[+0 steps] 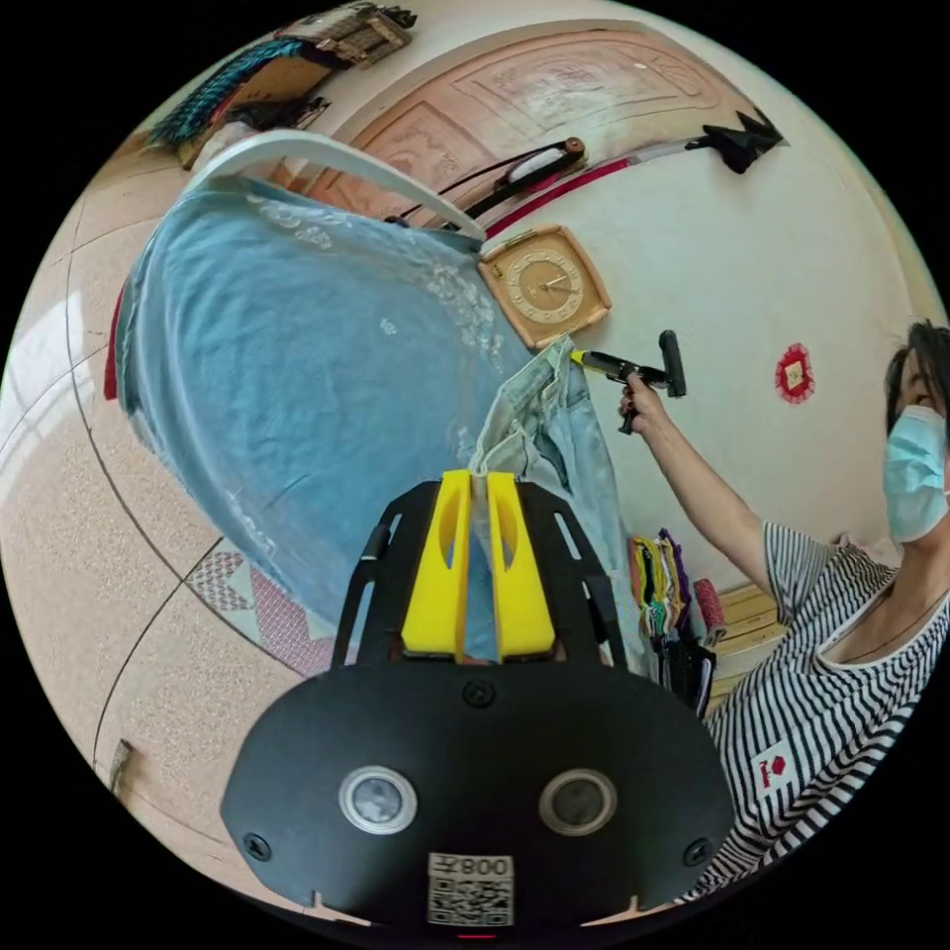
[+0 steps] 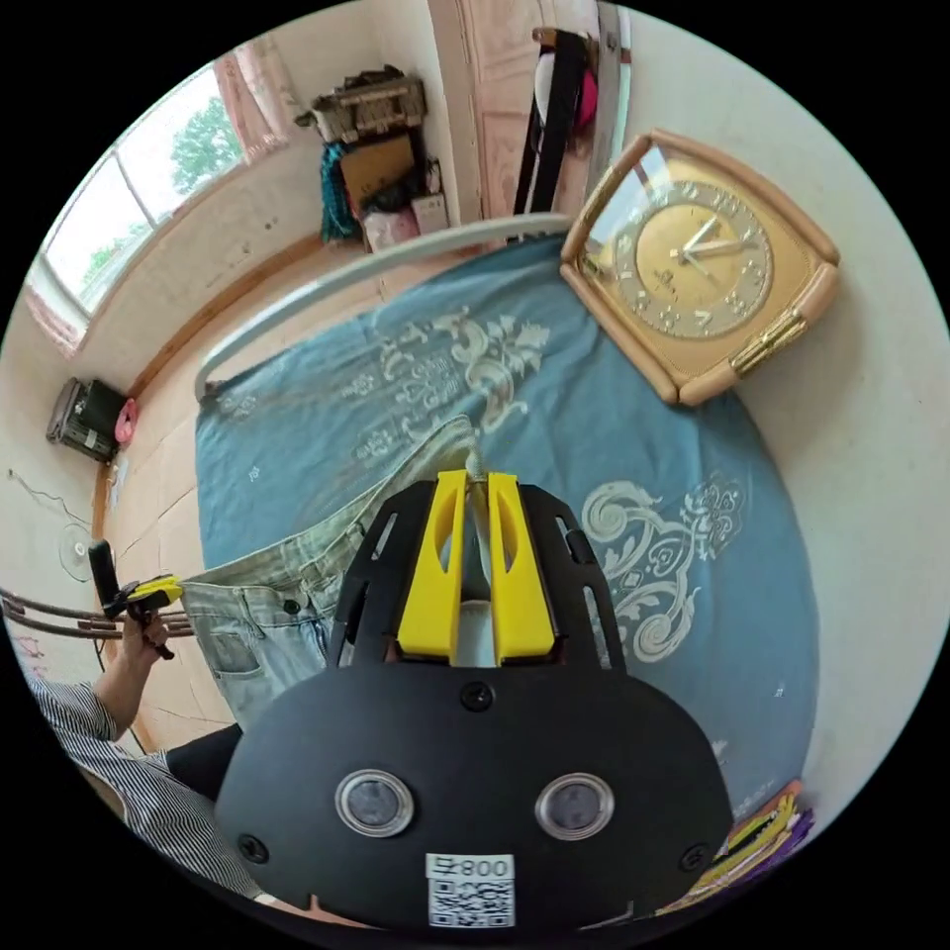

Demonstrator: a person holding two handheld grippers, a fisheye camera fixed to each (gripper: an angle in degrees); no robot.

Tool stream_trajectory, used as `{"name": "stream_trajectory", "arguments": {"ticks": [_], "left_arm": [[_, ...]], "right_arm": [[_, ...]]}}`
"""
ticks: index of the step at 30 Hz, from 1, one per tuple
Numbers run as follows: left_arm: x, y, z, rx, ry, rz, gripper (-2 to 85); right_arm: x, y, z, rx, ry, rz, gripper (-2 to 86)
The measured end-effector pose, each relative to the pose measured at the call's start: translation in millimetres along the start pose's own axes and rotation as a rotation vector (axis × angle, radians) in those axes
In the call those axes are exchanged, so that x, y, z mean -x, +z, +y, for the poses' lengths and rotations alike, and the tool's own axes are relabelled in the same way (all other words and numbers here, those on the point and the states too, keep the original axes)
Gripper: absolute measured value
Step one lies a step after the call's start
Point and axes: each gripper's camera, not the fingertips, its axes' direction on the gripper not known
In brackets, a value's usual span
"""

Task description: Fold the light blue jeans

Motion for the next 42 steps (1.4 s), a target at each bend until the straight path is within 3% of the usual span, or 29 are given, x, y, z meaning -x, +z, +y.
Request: {"name": "stream_trajectory", "arguments": {"ticks": [2,4,7,10,16,22,27,37,42], "left_arm": [[7.3,3.2,1.5,-0.005,-0.053,0.0,3.7],[1.1,-2.5,-0.3,-0.059,-0.035,0.006,4.2],[-25.9,-0.2,-18.5,-0.073,0.068,-0.025,5.8],[-68.2,31.3,-56.3,0.011,0.232,-0.012,7.7],[-157.5,130.3,-132.7,0.212,0.527,-0.107,8.5],[-197.2,216.9,-159.3,0.446,0.645,-0.324,7.3],[-222.3,218.2,-172.5,0.379,0.65,-0.332,2.6],[-280.4,216.3,-198.3,0.315,0.679,-0.325,1.1],[-303.2,216.9,-212.5,0.267,0.657,-0.262,0.7]], "right_arm": [[1.2,37.1,9.3,0.116,0.054,0.048,3.2],[-0.3,43.2,26.0,0.085,0.099,0.059,2.6],[3.7,32.2,57.5,-0.02,0.12,-0.108,4.3],[47.9,34.0,89.1,-0.048,-0.03,-0.213,5.6],[102.3,96.6,116.7,0.134,-0.116,-0.035,5.9],[105.3,112.8,135.6,0.093,-0.16,0.018,5.8],[94.5,124.5,151.9,0.059,-0.145,-0.012,3.5],[19.4,96.5,202.0,-0.166,0.05,-0.3,0.6],[-3.7,111.3,226.6,-0.19,0.106,-0.376,0.5]]}}
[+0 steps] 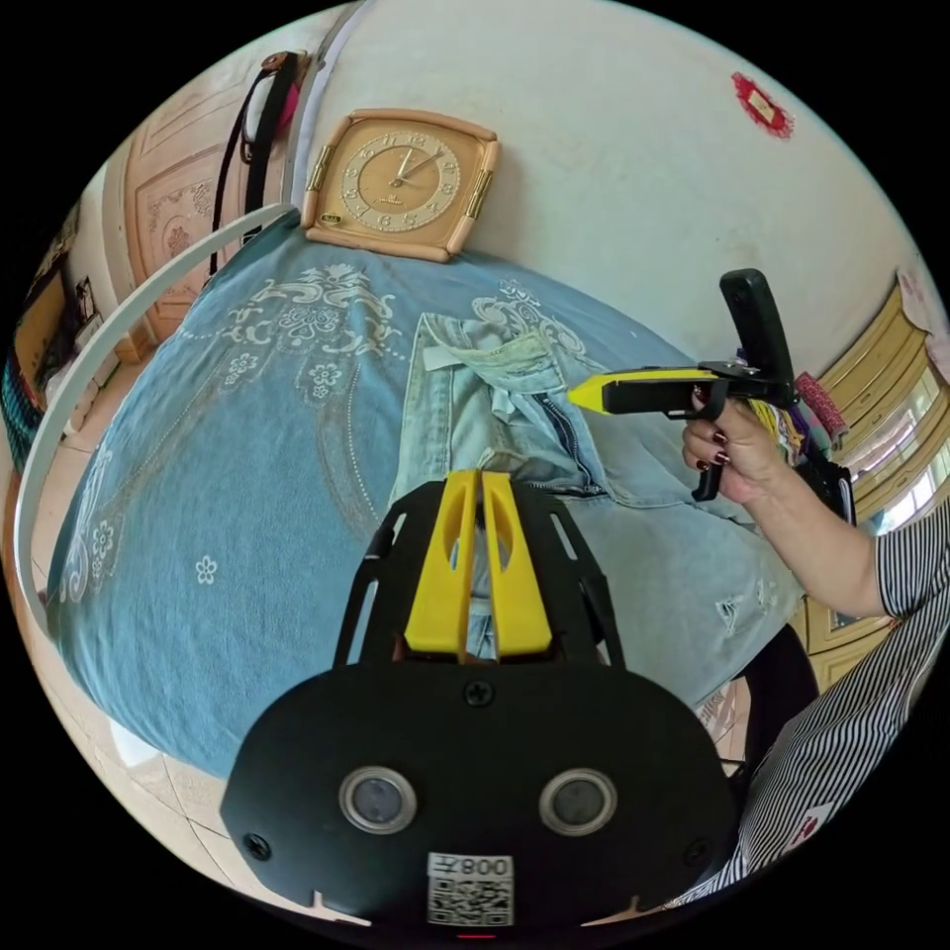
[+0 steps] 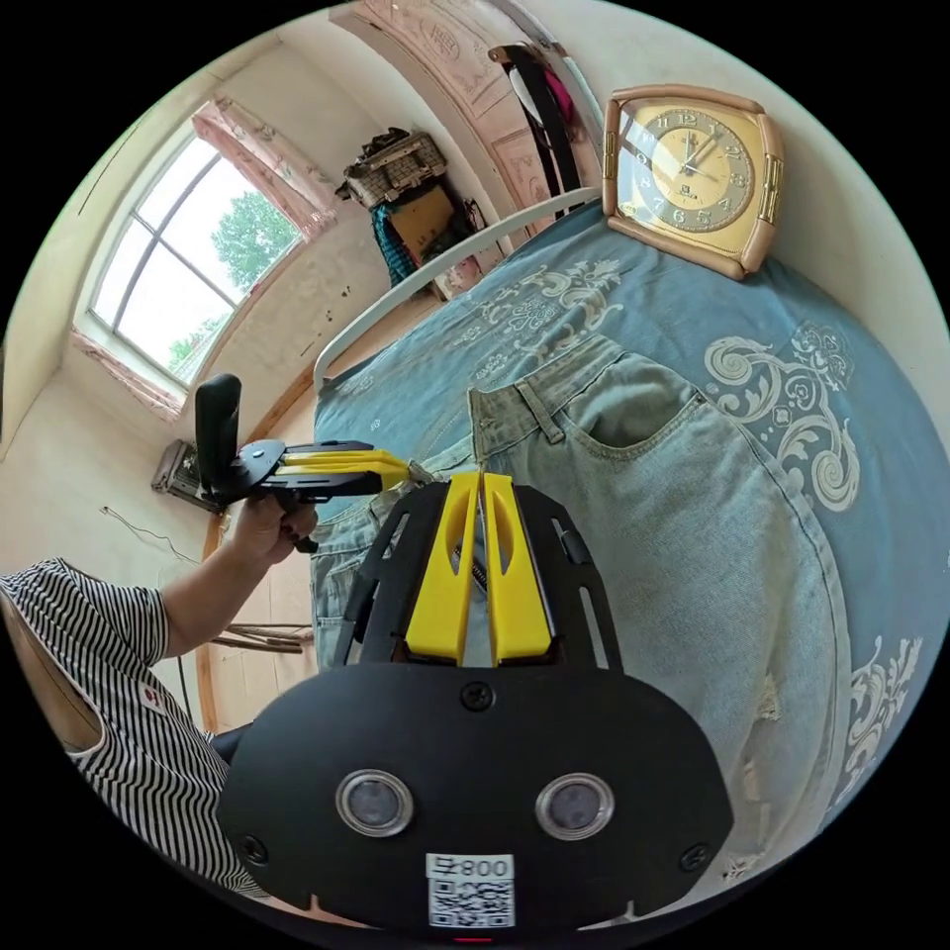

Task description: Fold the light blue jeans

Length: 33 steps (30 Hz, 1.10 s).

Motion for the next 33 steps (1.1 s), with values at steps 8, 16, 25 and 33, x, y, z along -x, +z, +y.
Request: {"name": "stream_trajectory", "arguments": {"ticks": [8,16,25,33], "left_arm": [[-8.9,20.0,-59.8,0.053,0.01,-0.062,0.4],[-10.2,15.6,-80.3,-0.016,-0.108,-0.095,0.3],[-59.5,37.8,-121.9,0.089,0.026,-0.12,0.1],[-74.0,35.7,-156.6,0.085,-0.014,-0.046,0.0]], "right_arm": [[-12.2,-4.1,32.5,-0.11,-0.031,-0.101,0.5],[-14.4,105.0,56.3,0.177,-0.145,0.079,0.8],[-28.9,111.6,92.0,0.148,-0.104,0.069,0.6],[-59.6,84.7,167.5,0.14,0.001,0.29,0.2]]}}
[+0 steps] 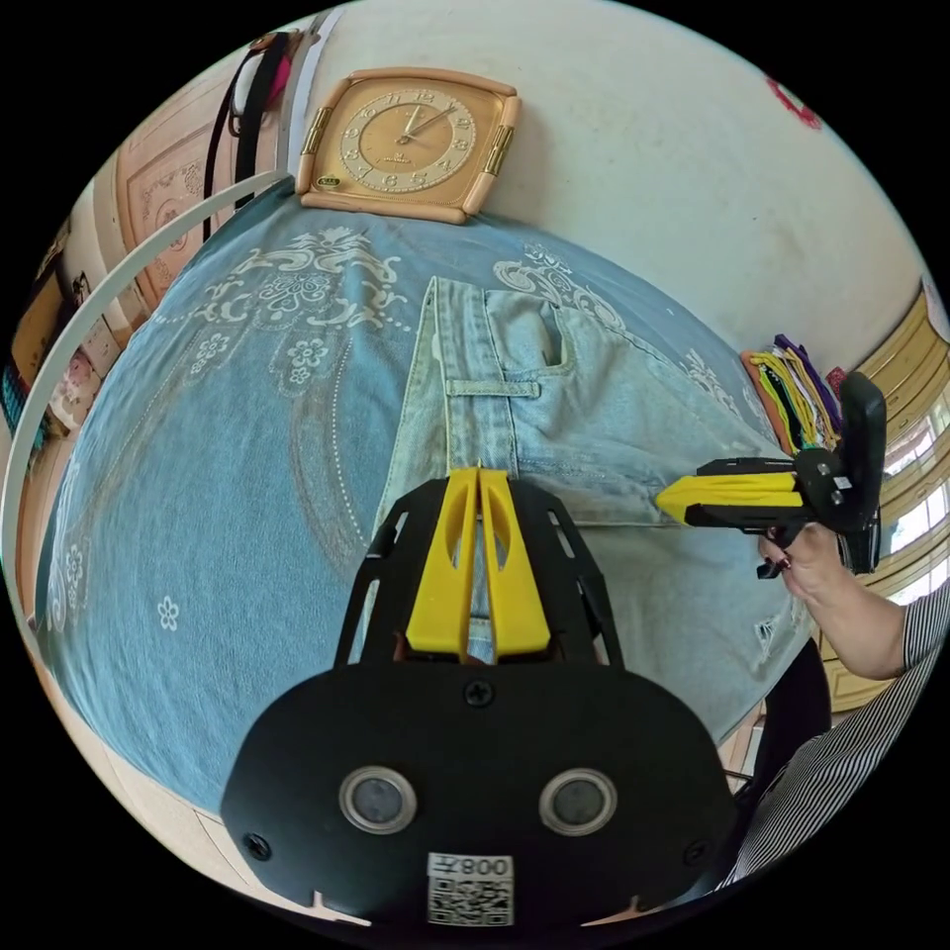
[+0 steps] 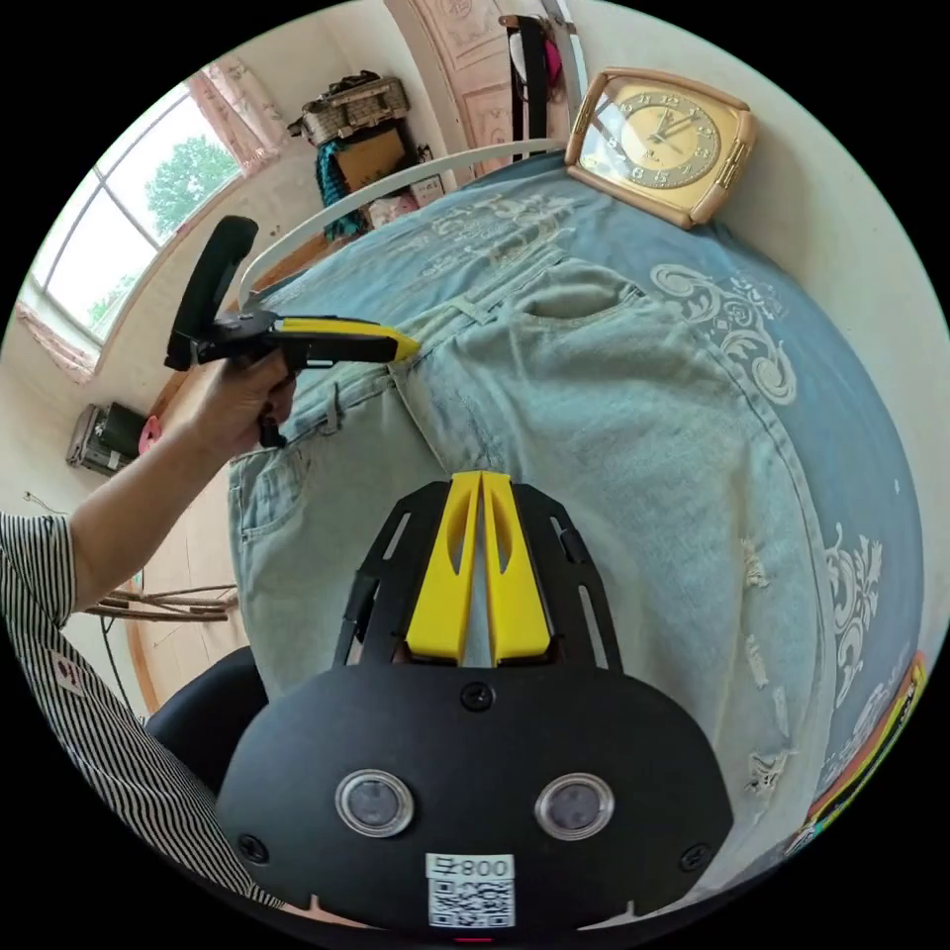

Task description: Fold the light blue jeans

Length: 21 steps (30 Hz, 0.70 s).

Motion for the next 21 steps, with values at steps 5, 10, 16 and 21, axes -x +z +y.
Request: {"name": "stream_trajectory", "arguments": {"ticks": [5,10,16,21], "left_arm": [[-21.3,-3.0,-22.8,0.008,0.006,-0.031,0.1],[-40.7,-10.5,-50.2,0.059,-0.071,-0.032,0.2],[-103.1,-51.8,-44.6,-0.017,-0.053,0.033,0.7],[-179.5,-35.6,-64.5,0.049,0.04,0.199,3.3]], "right_arm": [[13.0,32.3,25.5,-0.059,-0.051,0.211,0.2],[-7.6,34.8,39.7,-0.023,0.074,0.105,0.1],[-48.5,-18.6,129.0,-0.163,0.235,0.023,0.1],[-127.0,-41.6,239.6,-0.14,0.459,0.17,0.4]]}}
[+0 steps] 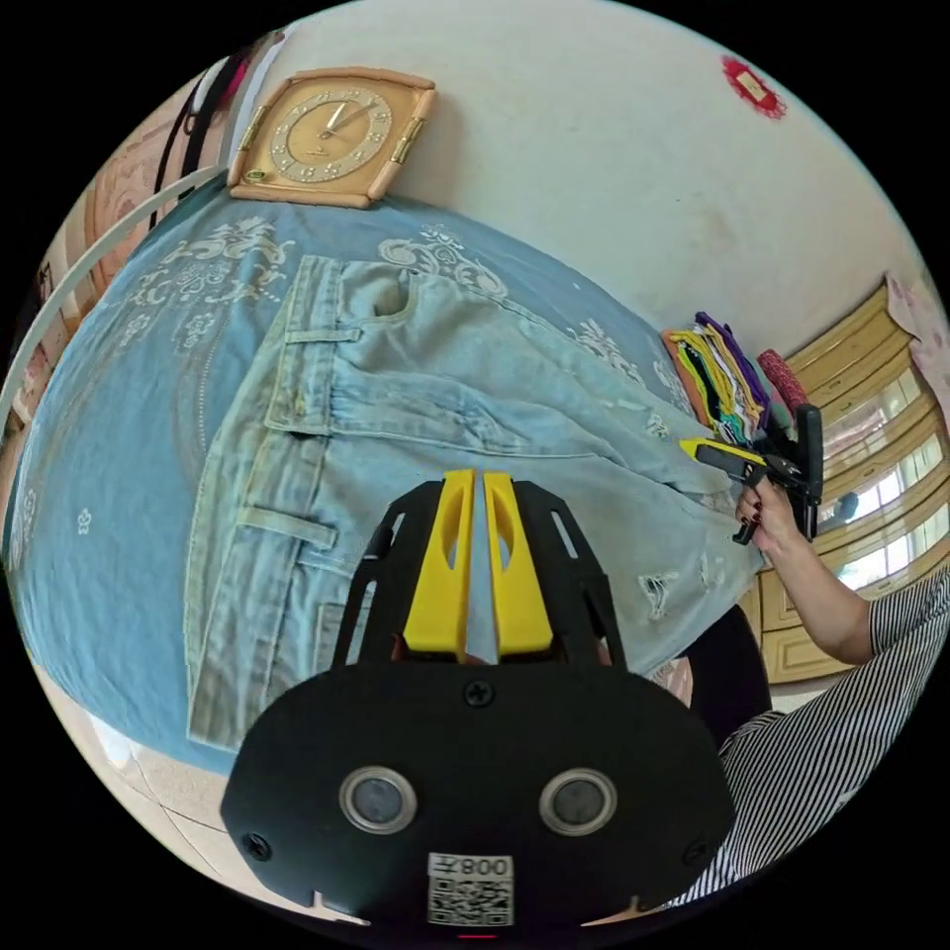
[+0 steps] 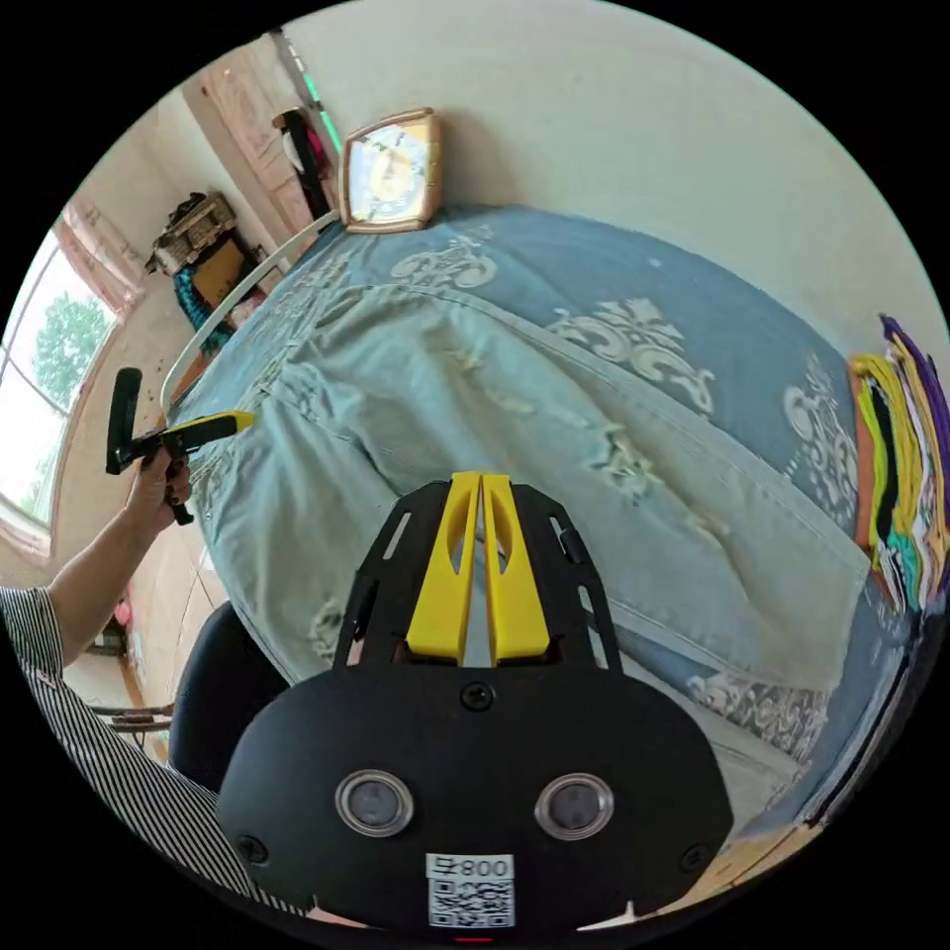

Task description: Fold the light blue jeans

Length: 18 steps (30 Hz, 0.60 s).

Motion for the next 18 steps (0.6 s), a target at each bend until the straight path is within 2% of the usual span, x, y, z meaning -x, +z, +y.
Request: {"name": "stream_trajectory", "arguments": {"ticks": [2,5,11,15,18], "left_arm": [[-28.8,14.0,-24.7,0.018,0.05,0.044,4.7],[-84.5,41.6,-78.8,0.053,0.155,0.078,6.4],[-194.0,113.3,-199.6,0.138,0.335,0.109,7.3],[-257.8,165.8,-261.4,0.227,0.456,-0.002,8.1],[-288.9,205.1,-283.7,0.349,0.52,-0.143,6.7]], "right_arm": [[-66.5,-3.1,16.1,0.024,0.096,0.067,0.9],[-129.1,-0.3,15.7,0.047,0.116,0.159,2.4],[-185.4,50.7,-10.7,0.12,-0.085,0.271,6.1],[-201.1,99.2,-11.6,0.24,-0.222,0.297,6.9],[-209.3,115.0,0.7,0.214,-0.317,0.284,3.9]]}}
